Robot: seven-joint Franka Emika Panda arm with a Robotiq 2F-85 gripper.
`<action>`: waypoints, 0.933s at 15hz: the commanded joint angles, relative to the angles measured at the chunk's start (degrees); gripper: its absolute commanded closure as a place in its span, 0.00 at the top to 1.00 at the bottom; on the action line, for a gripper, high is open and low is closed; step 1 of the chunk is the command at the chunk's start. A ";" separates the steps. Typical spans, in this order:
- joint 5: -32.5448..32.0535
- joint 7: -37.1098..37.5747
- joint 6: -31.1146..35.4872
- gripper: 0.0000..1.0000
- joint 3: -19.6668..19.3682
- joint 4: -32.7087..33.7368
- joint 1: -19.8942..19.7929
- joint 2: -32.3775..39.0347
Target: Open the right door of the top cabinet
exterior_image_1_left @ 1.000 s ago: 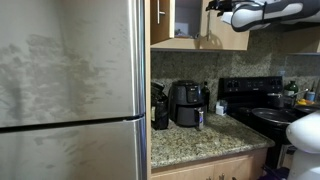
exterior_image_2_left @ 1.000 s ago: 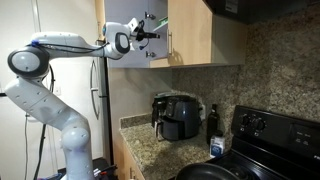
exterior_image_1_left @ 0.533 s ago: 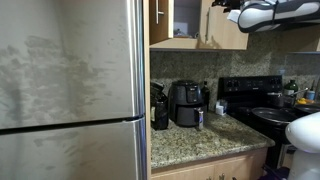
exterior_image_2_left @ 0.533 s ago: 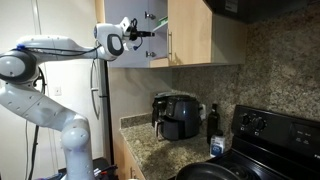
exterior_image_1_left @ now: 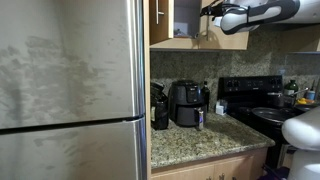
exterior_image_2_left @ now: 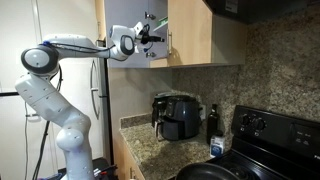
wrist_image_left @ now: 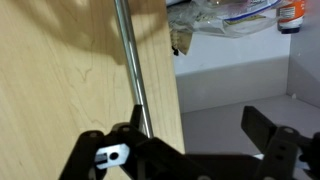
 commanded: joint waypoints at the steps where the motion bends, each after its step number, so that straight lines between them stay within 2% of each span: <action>1: -1.14 0.86 -1.85 1.00 1.67 1.08 -3.56 0.88; 2: -2.12 1.82 -2.06 1.00 3.24 1.75 -6.61 1.89; 5: -3.70 3.49 -1.66 1.00 6.76 3.52 -11.67 4.68; 9: -5.74 5.01 -1.33 1.00 11.70 7.01 -16.80 7.67; 10: -6.28 4.88 -1.62 0.75 12.47 7.94 -17.41 8.45; 11: -6.87 5.30 -1.44 0.74 13.56 8.42 -18.83 8.62; 14: -8.20 7.99 -2.25 0.55 15.22 7.79 -22.61 6.76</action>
